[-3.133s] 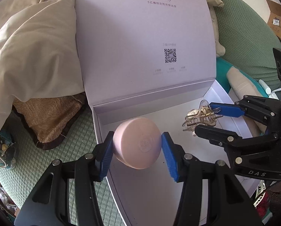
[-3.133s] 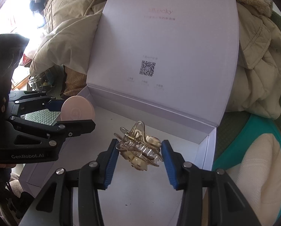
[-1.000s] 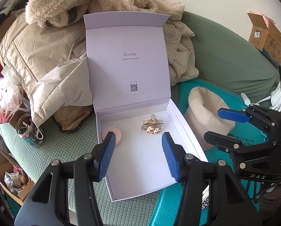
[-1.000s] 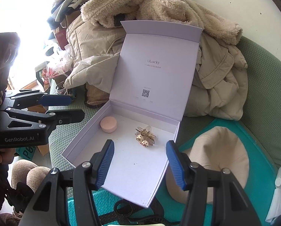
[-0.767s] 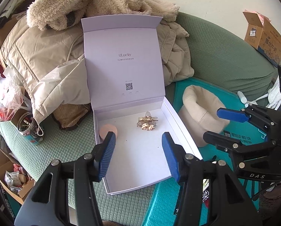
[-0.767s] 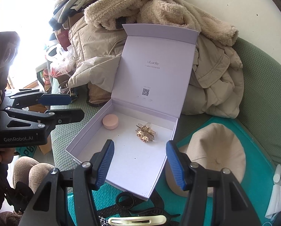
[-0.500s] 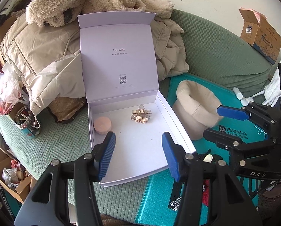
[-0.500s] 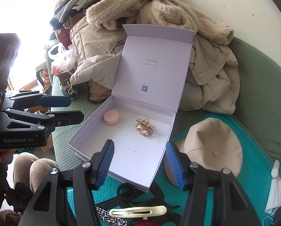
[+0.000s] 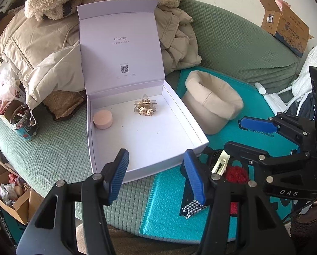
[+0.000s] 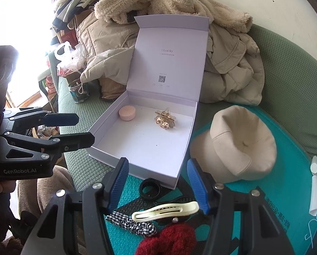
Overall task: Organize objects
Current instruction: 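Withdraw both open grippers from the white box back toward the mat, then move left tool to the gingham scrunchie while right tool approaches the red fuzzy scrunchie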
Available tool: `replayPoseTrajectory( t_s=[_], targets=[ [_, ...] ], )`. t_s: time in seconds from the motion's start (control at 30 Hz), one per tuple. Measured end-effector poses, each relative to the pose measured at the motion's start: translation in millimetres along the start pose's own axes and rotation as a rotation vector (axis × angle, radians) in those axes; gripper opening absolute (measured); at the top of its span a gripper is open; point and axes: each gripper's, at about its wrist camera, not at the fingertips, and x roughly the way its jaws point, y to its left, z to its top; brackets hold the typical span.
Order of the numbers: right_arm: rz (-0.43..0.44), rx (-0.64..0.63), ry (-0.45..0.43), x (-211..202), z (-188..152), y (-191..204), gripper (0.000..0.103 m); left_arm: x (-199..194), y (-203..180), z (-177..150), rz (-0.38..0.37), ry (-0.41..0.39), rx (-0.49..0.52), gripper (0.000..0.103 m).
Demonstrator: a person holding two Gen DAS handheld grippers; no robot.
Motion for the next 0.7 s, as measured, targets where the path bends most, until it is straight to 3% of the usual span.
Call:
replayPoseTrajectory(
  t_s=[0.23,0.63,0.7],
  targets=[
    [-0.021,0.009,0.013,-7.1,-24.6,2.7,0.058,-3.6,-15.6,-25.8,-0.037,-0.001,0.023,0.06],
    [-0.014,0.076,0.068,-4.2,-67.5,0.6,0.058,11.6,-36.4,-63.2,-0.085,0.04,0.058,0.06],
    [-0.015,0.082,0.078,-2.7,-73.1,1.3,0.065,15.4,-39.9,-67.9,-0.101,0.052,0.067,0.061]
  ],
)
